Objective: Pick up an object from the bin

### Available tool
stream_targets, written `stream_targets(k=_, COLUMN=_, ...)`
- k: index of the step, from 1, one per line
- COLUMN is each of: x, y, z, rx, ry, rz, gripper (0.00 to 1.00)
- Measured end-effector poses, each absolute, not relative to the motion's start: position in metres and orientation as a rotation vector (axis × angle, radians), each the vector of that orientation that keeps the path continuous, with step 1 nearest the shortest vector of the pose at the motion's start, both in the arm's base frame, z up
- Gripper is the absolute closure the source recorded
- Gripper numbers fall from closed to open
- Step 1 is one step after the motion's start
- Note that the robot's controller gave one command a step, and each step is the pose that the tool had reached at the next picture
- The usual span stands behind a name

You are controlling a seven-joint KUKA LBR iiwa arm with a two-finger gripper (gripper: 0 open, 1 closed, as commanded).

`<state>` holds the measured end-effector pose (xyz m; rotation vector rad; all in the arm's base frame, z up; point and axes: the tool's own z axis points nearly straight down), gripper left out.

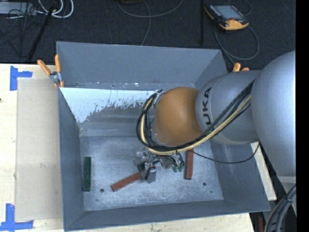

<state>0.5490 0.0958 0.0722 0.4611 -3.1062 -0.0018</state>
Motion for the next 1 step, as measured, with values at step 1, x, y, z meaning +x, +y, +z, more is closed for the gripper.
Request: stream_targets(k=1, x=0.4958, y=0.1157, z=0.2378, rx=0.672, ry=-3.076, rz=-0.001, gripper=1.00)
